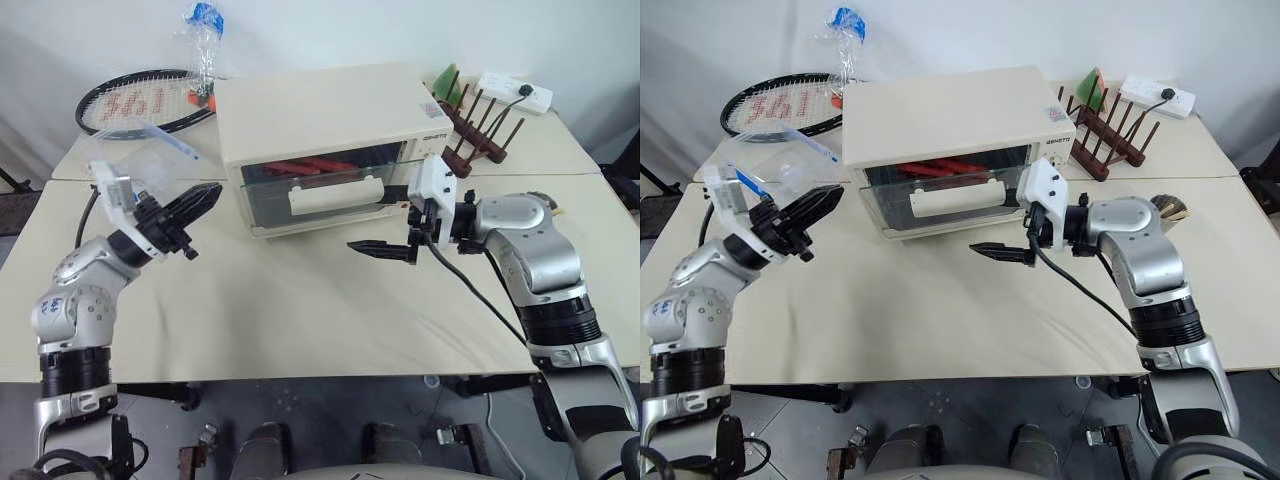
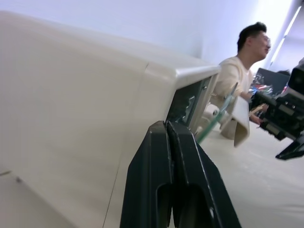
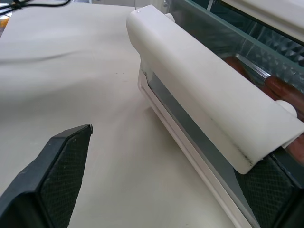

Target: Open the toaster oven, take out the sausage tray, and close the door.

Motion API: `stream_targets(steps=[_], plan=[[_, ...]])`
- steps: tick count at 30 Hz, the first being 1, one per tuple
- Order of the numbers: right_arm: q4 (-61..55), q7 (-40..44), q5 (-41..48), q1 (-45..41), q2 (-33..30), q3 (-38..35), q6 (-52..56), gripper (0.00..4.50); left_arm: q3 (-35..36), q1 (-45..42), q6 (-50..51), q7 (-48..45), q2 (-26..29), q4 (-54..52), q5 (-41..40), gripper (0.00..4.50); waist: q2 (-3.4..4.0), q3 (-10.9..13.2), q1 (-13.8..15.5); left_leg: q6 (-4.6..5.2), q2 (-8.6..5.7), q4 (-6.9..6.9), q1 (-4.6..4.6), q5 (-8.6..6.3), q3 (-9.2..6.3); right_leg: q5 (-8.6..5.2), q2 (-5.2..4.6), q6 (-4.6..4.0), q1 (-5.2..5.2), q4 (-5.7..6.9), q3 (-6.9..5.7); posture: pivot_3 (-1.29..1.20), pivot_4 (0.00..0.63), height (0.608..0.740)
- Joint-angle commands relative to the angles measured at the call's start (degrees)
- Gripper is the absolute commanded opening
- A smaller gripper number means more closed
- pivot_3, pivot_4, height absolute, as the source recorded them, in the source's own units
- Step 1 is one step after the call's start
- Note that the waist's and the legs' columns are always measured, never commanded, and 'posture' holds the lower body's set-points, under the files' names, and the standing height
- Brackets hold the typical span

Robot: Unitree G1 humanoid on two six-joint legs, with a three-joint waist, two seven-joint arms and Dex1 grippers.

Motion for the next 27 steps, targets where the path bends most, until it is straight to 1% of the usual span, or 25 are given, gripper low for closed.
stream_targets(steps=[1, 8, 11, 20, 27], plan=[[-3.0, 0.1, 0.6, 0.1, 0.6, 0.2, -1.3, 4.50, -2.3, -2.1, 0.5, -2.7, -0.4, 0.7, 0.6, 0.03, 0.00, 0.0, -0.1, 0.00, 0.00, 0.00, 0.00, 0.00, 0.00, 0.00, 0.00, 0.00, -0.02, 0.04, 0.00, 0.00, 0.150, 0.740], [-4.8, -0.6, 0.3, 1.8, 0.8, 0.2, -1.0, 4.50, -6.4, -6.5, -1.8, -5.2, -3.0, 6.0, 4.4, 0.03, -0.03, 0.0, -0.4, 0.00, -0.01, 0.05, -0.03, 0.00, 0.00, 0.00, -0.01, 0.00, -0.02, 0.07, 0.00, 0.00, 0.150, 0.740], [-7.3, -1.0, -0.1, 3.8, -0.2, 0.5, 0.1, 4.50, -7.6, -7.2, -2.1, -6.7, -3.2, 7.4, 5.7, 0.03, -0.04, 0.0, -0.4, 0.00, -0.01, 0.05, -0.03, 0.00, -0.01, 0.00, -0.01, 0.00, -0.02, 0.07, 0.00, 0.00, 0.150, 0.740], [-18.0, -2.0, -1.7, 12.8, -6.6, 1.6, 4.7, 4.50, -7.8, -8.4, -2.7, -8.3, -3.9, 9.4, 7.4, 0.03, -0.06, 0.0, -0.2, 0.01, -0.02, 0.07, -0.06, 0.00, -0.02, 0.00, -0.01, 0.01, -0.03, 0.06, 0.00, 0.00, 0.150, 0.740], [-20.9, -3.4, -4.6, 14.8, -11.2, 3.4, 9.9, 4.50, -8.6, -8.4, -2.8, -9.4, -4.3, 9.8, 8.5, 0.03, -0.10, 0.1, 1.1, 0.02, -0.02, 0.15, -0.08, -0.01, -0.02, 0.00, -0.02, 0.01, -0.02, 0.07, 0.00, 0.00, 0.150, 0.740]])
